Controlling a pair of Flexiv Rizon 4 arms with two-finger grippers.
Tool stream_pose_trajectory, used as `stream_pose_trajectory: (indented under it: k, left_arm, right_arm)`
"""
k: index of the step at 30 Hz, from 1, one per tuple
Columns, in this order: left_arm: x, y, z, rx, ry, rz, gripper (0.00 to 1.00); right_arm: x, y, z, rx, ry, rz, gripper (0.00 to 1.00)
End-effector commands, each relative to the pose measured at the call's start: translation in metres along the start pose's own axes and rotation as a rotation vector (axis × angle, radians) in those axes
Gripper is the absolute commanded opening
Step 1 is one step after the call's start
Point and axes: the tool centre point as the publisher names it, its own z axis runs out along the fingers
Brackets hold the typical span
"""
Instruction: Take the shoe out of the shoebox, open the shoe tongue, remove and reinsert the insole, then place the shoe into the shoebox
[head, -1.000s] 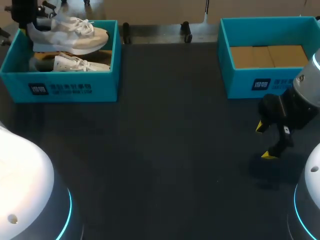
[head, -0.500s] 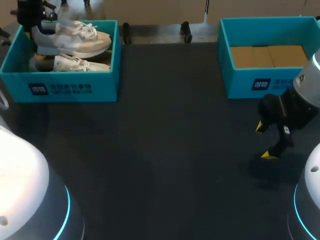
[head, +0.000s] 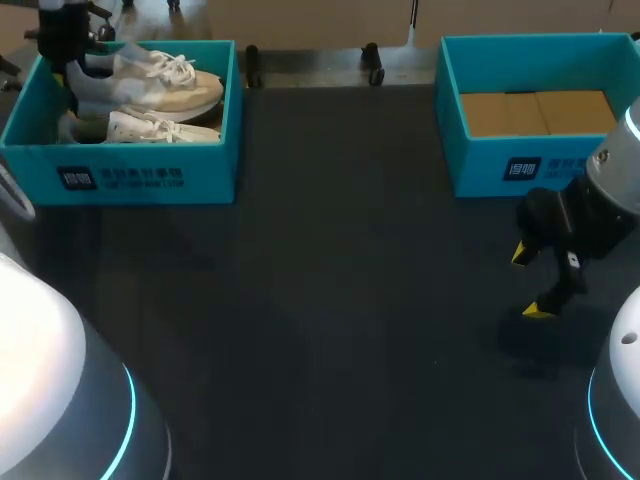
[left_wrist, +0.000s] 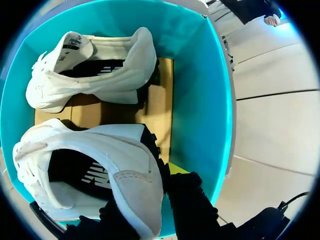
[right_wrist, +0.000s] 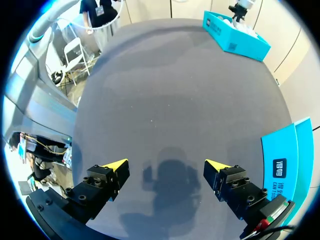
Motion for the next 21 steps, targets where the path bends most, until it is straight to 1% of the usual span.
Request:
stream_pose_trajectory:
  k: [1,9,12,15,18,21]
  left_arm:
    - [-0.002,0.004,0.002,0.008,-0.007,0.007,0.00]
    - [-0.010,0.002,0.008,0.009,-0.019,0.026,0.00]
    - [-0.011,0.003,0.011,0.015,-0.017,0.026,0.11]
    - [-0.012,0.004,0.015,0.020,-0.018,0.024,0.19]
    - [-0.012,0.004,0.019,0.030,-0.028,0.021,0.23]
    - [-0.013,0.005,0.022,0.033,-0.030,0.018,0.22]
  right_arm:
    - [0.001,0.000,0.001,0.002,-0.002,0.000,1.00]
    - [0.001,0.000,0.001,0.002,-0.002,0.000,1.00]
    - [0.001,0.000,0.001,0.002,-0.002,0.000,1.00]
    - [0.001,0.000,0.001,0.002,-0.002,0.000,1.00]
    - [0.001,0.000,0.001,0.002,-0.002,0.000,1.00]
    - [0.001,0.000,0.001,0.002,-0.002,0.000,1.00]
